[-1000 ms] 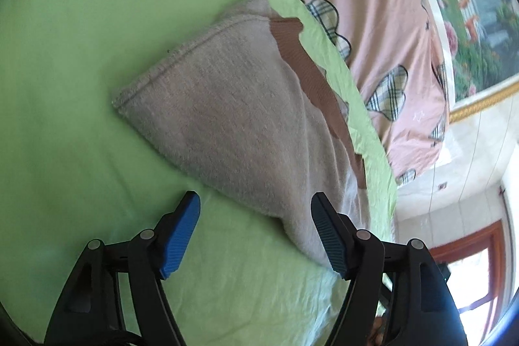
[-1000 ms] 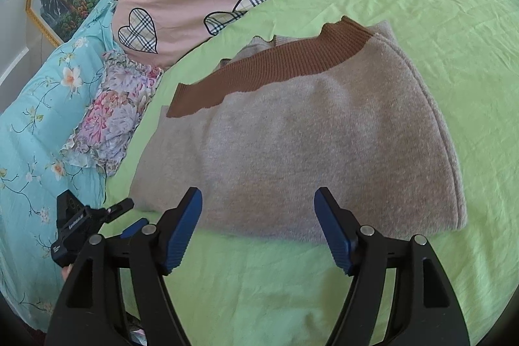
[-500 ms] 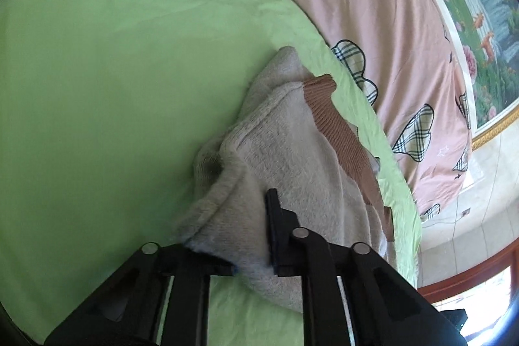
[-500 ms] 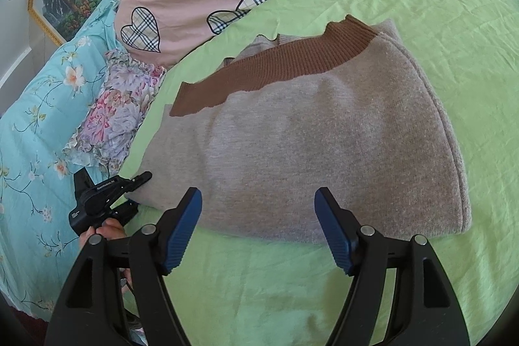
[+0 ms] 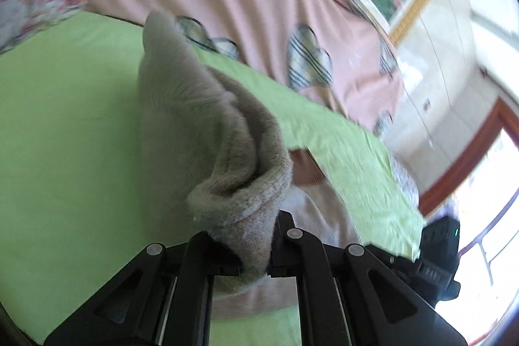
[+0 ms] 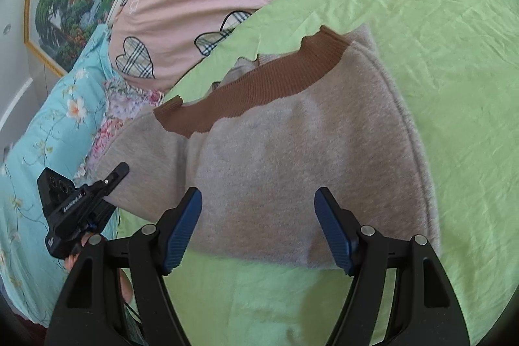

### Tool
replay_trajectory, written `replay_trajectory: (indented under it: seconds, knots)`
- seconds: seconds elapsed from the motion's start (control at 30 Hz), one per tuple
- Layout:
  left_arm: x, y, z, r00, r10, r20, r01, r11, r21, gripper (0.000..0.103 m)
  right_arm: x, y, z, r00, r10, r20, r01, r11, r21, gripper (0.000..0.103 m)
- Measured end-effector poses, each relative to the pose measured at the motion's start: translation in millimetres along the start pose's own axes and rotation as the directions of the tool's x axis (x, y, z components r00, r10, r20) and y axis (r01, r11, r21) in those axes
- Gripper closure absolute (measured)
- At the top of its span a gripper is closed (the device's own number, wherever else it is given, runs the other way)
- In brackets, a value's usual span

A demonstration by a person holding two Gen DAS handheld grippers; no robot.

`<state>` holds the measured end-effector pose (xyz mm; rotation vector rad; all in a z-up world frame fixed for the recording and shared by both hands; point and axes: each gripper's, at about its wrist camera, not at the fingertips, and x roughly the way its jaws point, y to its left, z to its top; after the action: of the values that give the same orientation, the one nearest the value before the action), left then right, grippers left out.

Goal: Fold small clothes
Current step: 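Grasp the folded sweater edge with both grippers and lift it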

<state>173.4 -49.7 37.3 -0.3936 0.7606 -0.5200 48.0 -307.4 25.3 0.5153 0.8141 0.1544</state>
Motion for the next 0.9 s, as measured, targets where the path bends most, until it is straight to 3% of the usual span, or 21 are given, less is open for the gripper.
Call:
replay_trajectory:
  seconds: [0.13, 0.23, 0.47, 0.6, 0.63, 0.67, 0.7, 0.77, 0.83, 0.9]
  knots:
    - [49.3, -28.3, -27.5, 0.991, 0.038, -0.131, -0.021, 0.992, 0.127, 0.097, 0.2, -6.6, 8.6, 1.0, 0.0, 0.003, 0.0, 1.0, 0.012, 0.03]
    - [68.1, -32.9, -46.3, 0.98, 0.086, -0.182, -0.052, 0.981, 0.185, 0.097, 16.8, -5.2, 21.4, 1.0, 0.017, -0.025, -0.017, 1.0, 0.001, 0.03]
    - [60.1, -22.8, -43.5, 0.982, 0.062, -0.179, -0.038, 0.99, 0.135, 0.095, 101.7, 19.7, 64.5, 0.979, 0.136, -0.149, -0.141, 0.99, -0.023, 0.03]
    - [44.7, -24.3, -48.2, 0.984, 0.071, -0.164, -0.047, 0.988, 0.148, 0.088, 140.7, 33.7, 84.4, 0.963, 0.197, -0.181, -0.203, 0.979, -0.012, 0.03]
    - [41.0, -24.5, -49.2, 0.986, 0.07, -0.15, -0.048, 0.988, 0.145, 0.083, 148.0, 35.6, 87.7, 0.966, 0.177, -0.186, -0.183, 0.983, -0.015, 0.035]
    - [38.5, -24.1, -49.5, 0.987, 0.071, -0.142, -0.05, 0.988, 0.146, 0.082, 152.7, 37.0, 89.4, 0.967, 0.165, -0.193, -0.172, 0.985, -0.02, 0.051]
    - [38.1, -24.0, -50.7, 0.987, 0.08, -0.137, -0.058, 0.986, 0.155, 0.082, 157.6, 38.2, 90.6, 0.966, 0.164, -0.199, -0.17, 0.985, -0.017, 0.058]
    - [45.2, -24.2, -52.9, 0.983, 0.108, -0.148, -0.081, 0.98, 0.18, 0.09, 161.4, 37.3, 91.1, 0.965, 0.176, -0.194, -0.179, 0.984, 0.003, 0.072]
    - [47.2, -27.7, -53.4, 0.982, 0.11, -0.152, -0.08, 0.978, 0.191, 0.095, 159.1, 38.7, 92.3, 0.968, 0.166, -0.186, -0.17, 0.985, -0.005, 0.083]
    - [44.1, -34.6, -51.8, 0.984, 0.103, -0.143, -0.072, 0.975, 0.209, 0.096, 149.6, 42.8, 95.3, 0.97, 0.173, -0.169, -0.179, 0.984, -0.022, 0.085]
